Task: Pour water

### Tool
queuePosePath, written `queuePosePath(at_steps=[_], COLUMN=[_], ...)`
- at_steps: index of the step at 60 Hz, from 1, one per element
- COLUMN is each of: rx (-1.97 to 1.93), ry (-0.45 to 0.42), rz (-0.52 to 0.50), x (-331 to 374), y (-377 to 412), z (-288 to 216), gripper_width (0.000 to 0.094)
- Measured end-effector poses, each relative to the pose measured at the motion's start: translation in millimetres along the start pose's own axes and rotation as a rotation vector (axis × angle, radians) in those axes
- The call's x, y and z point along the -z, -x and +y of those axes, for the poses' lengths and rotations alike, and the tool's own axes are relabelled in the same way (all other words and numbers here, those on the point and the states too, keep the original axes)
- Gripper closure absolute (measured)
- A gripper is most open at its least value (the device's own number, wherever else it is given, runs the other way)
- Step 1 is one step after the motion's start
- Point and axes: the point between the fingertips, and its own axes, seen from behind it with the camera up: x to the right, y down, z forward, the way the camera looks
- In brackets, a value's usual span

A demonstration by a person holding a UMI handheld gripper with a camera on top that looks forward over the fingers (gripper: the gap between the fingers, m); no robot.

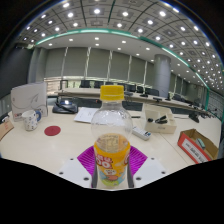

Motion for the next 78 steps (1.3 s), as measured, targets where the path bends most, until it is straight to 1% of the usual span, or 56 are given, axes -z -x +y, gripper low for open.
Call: queuePosePath(at_steps=[7,16,27,35,46,51,59,69,78], rx=[0.077,0.255,0.654,1.012,1.509,1.668,1.876,1.93,1.764], ry=[-0.001,-0.033,-0.083,-0.116,-0.162,-0.193,-0.179,-0.171,-0.187], rz=[0.037,0.114,0.25,0.321,0.397,0.405,0.419,0.393,0.337], x=[-6,-17,-30,-52,-89,-99,-114,-121,-115], y=[9,39,112,184,264,288,301,301,296], z=[-28,-93,-183,-222,-225,-218,-199,-191,-203], gripper_width=[0.0524,0.0524,0.0525,0.0525,0.0526,0.0525,0.0522,0.0522,0.0522])
